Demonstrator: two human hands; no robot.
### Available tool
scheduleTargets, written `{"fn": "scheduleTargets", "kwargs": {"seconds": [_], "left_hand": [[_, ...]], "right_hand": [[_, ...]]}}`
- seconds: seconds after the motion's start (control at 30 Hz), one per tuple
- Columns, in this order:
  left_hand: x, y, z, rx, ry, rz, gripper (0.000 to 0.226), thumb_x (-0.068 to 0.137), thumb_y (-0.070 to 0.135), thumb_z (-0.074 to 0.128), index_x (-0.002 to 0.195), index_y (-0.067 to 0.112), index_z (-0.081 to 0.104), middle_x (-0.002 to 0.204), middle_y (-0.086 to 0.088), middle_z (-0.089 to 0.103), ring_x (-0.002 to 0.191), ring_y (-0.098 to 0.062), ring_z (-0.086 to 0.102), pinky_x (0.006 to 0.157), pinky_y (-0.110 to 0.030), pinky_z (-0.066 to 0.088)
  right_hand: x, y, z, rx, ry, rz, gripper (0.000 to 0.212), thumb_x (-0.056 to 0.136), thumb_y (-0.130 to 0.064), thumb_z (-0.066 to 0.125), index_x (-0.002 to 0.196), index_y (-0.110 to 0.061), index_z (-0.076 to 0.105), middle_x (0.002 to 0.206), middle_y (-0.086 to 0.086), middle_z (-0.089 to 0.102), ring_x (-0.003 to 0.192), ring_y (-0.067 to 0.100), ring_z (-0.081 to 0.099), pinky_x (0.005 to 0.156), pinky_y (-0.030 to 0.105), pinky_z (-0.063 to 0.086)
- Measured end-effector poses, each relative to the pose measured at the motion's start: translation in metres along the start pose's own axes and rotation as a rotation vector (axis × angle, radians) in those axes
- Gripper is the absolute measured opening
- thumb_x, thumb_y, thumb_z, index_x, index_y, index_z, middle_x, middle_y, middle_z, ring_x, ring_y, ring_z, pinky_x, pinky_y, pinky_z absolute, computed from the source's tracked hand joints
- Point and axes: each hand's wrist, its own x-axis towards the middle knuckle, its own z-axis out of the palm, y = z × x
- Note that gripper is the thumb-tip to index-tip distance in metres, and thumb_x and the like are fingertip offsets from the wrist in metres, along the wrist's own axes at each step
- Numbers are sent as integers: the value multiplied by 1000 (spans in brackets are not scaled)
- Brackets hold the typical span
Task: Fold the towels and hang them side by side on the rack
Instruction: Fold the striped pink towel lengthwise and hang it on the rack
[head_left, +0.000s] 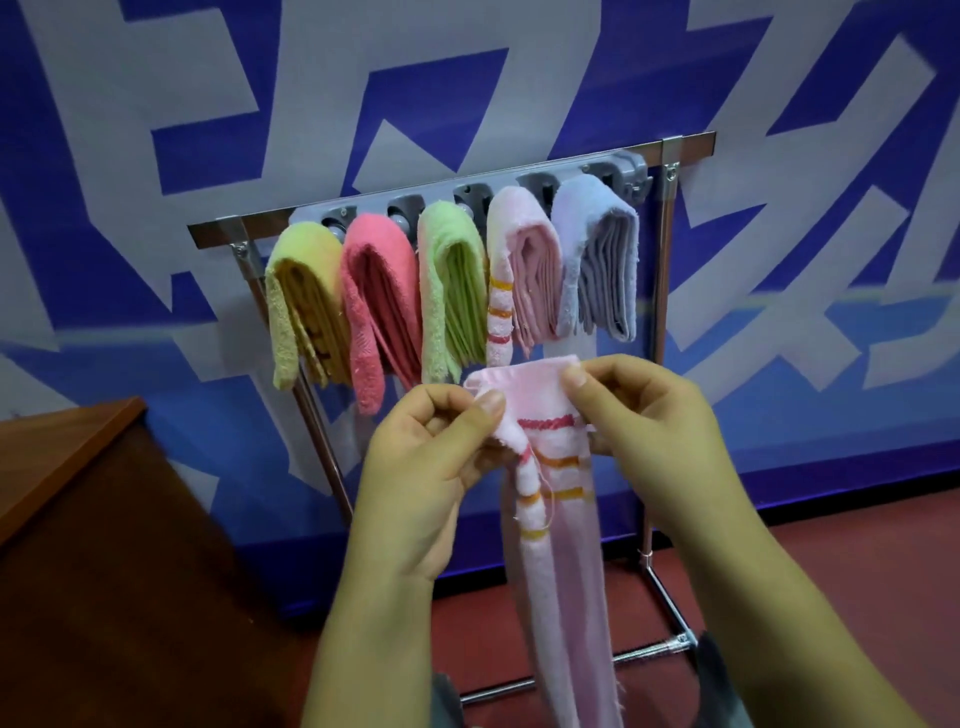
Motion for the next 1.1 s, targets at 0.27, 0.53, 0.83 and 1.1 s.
{"fn": "scheduleTargets", "kwargs": {"seconds": [0.27,0.53,0.83,1.1], "left_hand": [[-7,-1,6,95,46,36,5,79,5,65,81,2,62,75,-14,67,71,-19,69,64,-26,57],[-13,6,9,101,64,77,9,81,0,62,77,7,66,74,-9,71,75,-19,71,69,-27,58],[-22,12,13,212,24,99,27,85,-7,56,93,14,70,85,-4,76,82,-14,72,76,-23,57],[-19,16,1,348,-73,117,34,88,-9,50,94,18,71,91,1,76,90,-10,71,78,-24,57]], "right_hand": [[-17,-10,9,-120,-62,-173,8,82,-23,67,81,-28,73,75,-9,72,75,3,67,70,17,53],[-16,-6,10,-250,-14,-359,10,77,-23,70,86,-20,75,81,-17,67,80,-2,63,70,9,48],[-15,-2,9,-409,58,-506,20,78,-23,67,95,-16,74,85,-7,68,86,3,61,71,14,49],[-8,7,1,-337,-38,-380,13,84,-16,66,94,-19,72,89,-9,69,87,1,62,72,9,49]]}}
